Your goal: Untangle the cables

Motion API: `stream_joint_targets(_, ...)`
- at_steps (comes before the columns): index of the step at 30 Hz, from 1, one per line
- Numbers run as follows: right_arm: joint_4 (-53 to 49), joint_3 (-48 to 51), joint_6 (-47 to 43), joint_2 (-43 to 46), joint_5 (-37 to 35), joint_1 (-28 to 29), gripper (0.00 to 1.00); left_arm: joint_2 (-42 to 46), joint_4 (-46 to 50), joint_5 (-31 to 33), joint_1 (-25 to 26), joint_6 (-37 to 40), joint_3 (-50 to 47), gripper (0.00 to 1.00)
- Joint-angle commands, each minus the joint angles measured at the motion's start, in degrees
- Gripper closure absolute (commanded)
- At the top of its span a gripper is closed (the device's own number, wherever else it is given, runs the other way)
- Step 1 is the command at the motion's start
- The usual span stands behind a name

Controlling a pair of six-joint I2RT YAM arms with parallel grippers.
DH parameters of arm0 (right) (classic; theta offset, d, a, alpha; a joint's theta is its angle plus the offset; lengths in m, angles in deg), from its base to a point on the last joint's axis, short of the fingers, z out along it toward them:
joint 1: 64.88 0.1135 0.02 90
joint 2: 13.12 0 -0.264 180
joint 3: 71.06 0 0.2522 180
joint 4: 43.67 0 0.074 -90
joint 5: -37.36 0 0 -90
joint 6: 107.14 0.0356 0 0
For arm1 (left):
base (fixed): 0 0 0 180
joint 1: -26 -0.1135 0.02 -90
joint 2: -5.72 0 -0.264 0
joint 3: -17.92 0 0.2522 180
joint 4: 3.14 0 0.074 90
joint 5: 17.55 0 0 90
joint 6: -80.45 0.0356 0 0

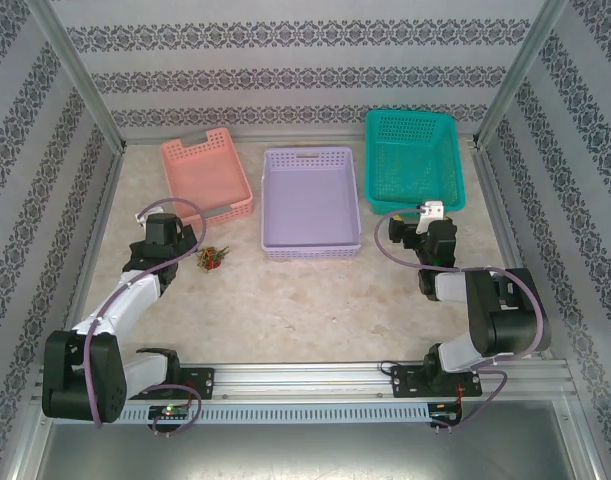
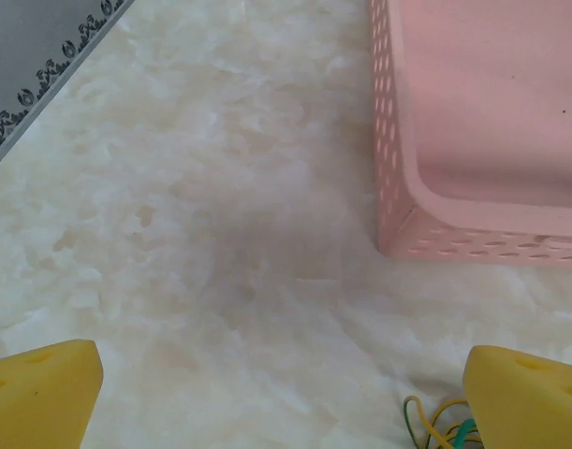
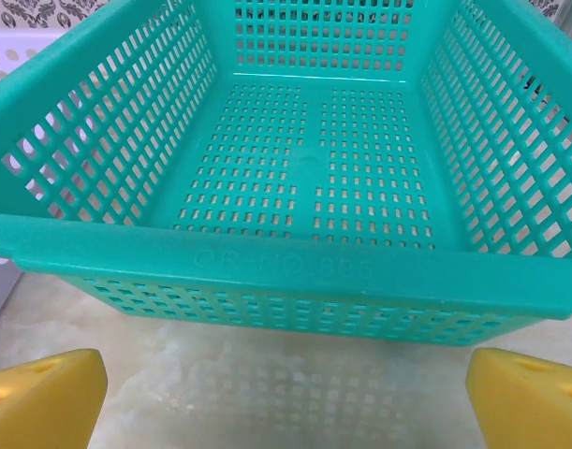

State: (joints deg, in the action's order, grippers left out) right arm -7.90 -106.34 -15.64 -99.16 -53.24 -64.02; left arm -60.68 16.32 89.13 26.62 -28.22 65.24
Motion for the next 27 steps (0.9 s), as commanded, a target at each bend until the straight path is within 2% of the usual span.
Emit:
stream_joint_targets(1,1.3,-0.6,0.2,-0.4,0.3,-0.6,0.02,4.8,-3.7,0.7,-0.9,-0.6,-3.1,0.01)
stream_joint_targets(15,1.3,-0.7,0.1,-0.4,0.3,-0.5,0.02,8.3,-3.0,-0.5,-2.1,0.9,-4.0,0.01)
stream_joint_targets(27,1.3,-0.7,0.2,-0.4,0.3,-0.6,0.02,9.2,-4.2,-6.4,-4.7,3.2,-4.4,0.01)
